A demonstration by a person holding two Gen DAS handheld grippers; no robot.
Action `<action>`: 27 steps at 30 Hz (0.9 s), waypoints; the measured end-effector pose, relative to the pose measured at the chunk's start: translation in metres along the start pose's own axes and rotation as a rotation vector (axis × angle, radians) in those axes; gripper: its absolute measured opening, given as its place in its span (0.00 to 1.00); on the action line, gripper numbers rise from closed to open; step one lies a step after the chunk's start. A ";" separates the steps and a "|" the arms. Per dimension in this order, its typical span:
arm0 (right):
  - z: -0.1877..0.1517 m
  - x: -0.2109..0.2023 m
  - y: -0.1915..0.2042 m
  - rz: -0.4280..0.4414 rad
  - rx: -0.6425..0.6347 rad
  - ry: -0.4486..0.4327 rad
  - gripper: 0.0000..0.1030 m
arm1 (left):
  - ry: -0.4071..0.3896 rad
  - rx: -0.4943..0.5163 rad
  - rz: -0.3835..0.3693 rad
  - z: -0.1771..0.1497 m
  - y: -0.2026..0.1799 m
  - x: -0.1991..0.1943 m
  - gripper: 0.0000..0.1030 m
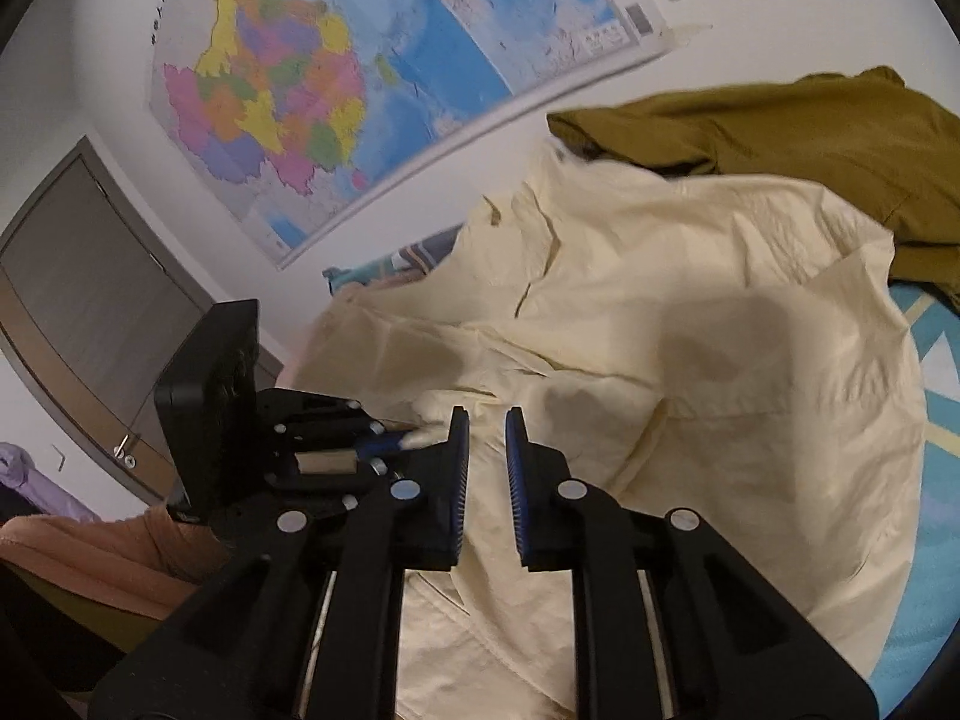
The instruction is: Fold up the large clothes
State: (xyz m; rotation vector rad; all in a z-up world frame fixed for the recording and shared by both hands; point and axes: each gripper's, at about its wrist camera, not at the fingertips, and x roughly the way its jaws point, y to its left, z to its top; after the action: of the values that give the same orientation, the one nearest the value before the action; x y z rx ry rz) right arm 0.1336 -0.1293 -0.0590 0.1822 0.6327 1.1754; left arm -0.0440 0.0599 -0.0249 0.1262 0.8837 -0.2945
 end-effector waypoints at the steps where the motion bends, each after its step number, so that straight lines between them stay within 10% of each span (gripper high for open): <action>1: 0.000 -0.002 -0.001 -0.007 0.001 -0.005 0.19 | -0.019 -0.023 0.003 0.001 0.007 -0.005 0.02; 6: -0.008 0.002 -0.005 -0.035 0.010 0.020 0.40 | -0.126 -0.212 -0.023 0.007 0.056 -0.039 0.02; 16: -0.039 0.108 0.099 -0.163 -0.470 0.245 0.79 | -0.472 -0.533 0.058 -0.017 0.156 -0.172 0.02; 27: -0.006 0.109 0.084 -0.071 -0.261 0.112 0.70 | -0.214 -0.122 -0.135 -0.043 0.073 -0.101 0.57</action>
State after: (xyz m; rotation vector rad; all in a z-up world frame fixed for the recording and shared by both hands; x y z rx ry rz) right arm 0.0890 0.0010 -0.0661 -0.1272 0.5721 1.1932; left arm -0.1137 0.1599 0.0259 -0.0776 0.6968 -0.3722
